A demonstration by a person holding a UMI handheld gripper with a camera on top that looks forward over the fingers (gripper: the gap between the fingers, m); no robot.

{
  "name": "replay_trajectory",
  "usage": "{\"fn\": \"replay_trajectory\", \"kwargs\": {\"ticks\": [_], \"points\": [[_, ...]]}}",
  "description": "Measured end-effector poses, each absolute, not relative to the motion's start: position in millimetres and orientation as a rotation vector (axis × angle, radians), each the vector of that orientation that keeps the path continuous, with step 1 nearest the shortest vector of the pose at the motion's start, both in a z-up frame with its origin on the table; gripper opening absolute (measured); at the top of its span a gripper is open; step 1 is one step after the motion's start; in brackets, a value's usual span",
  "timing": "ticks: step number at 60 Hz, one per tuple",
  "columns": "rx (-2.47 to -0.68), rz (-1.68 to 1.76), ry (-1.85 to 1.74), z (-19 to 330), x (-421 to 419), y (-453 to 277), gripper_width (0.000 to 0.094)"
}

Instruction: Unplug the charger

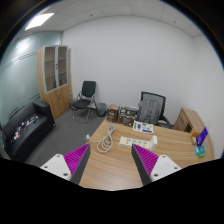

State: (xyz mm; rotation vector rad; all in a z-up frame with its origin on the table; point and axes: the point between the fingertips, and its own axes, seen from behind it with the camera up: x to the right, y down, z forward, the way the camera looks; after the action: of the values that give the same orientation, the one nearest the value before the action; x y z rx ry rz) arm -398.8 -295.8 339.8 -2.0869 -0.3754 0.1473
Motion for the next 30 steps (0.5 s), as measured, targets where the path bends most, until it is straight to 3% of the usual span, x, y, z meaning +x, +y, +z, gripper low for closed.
{"fn": "replay_trajectory", "kwargs": {"ticks": [9, 23, 30], "points": [[-2.168, 0.147, -0.363, 296, -383, -302, 0.0856], [-2.268, 0.075, -0.300, 177, -300, -266, 0.0859], [-2.257, 0.024, -0.205, 137, -249, -220, 0.0857]]}}
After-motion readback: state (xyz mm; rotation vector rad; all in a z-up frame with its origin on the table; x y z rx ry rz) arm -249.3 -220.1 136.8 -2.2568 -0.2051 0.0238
